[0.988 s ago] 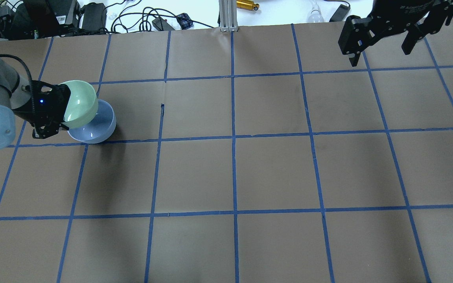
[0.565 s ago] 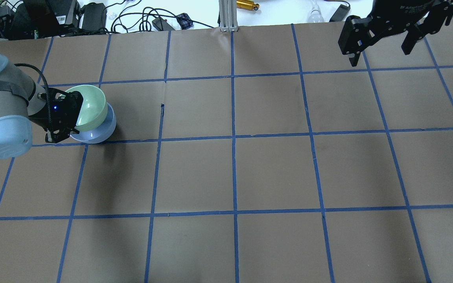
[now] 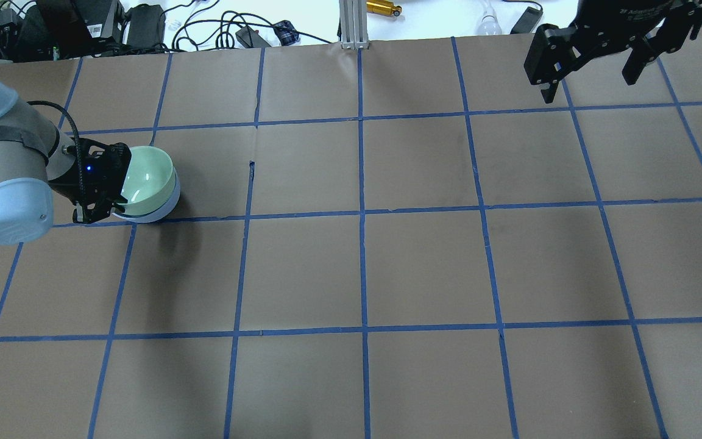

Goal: Stack green bowl on blue bowl
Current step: 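Lower the green bowl into the blue bowl and open the left gripper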

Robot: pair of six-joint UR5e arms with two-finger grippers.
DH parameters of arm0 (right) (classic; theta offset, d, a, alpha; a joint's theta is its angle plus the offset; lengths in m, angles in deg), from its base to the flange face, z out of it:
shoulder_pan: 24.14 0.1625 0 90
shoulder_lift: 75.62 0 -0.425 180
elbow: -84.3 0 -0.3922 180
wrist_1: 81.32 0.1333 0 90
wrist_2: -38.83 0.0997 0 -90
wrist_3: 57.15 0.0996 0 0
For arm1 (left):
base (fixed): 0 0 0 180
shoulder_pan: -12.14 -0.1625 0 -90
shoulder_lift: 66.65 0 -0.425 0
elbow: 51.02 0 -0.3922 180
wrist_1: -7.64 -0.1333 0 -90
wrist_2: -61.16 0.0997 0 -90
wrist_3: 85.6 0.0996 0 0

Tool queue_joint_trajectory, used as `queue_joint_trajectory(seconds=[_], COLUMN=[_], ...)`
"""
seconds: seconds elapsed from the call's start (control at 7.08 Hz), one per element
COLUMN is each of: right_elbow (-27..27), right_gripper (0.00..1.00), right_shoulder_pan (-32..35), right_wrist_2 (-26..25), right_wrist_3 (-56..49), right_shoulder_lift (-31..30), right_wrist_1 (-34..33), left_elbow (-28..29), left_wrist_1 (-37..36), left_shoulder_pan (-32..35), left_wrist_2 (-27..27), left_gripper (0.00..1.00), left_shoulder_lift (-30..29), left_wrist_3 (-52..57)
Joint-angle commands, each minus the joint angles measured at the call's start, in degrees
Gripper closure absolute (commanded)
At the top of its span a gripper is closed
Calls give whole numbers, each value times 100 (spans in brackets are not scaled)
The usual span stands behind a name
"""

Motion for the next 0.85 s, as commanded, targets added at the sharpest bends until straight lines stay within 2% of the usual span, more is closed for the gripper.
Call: queue_joint_trajectory(seconds=[0.0, 0.28, 0.56, 0.71], right_elbow=[0, 0, 0, 0], right_gripper=[0, 0, 0, 0], right_shoulder_pan=[0, 0, 0, 0], right_wrist_2=[0, 0, 0, 0], right_wrist_3=[0, 0, 0, 0], right_shoulder_lift=[0, 0, 0, 0], right_wrist_1=[0, 0, 0, 0], left_elbow=[37, 256, 371, 676], left_wrist_1=[46, 151, 712, 1263], left_shoulder_pan=[43, 253, 1006, 1245], left_wrist_2=[-4, -405, -365, -355], left_gripper=[0, 0, 0, 0], left_shoulder_lift=[138, 323, 516, 543], left_wrist_3=[-511, -1826, -4070, -4961])
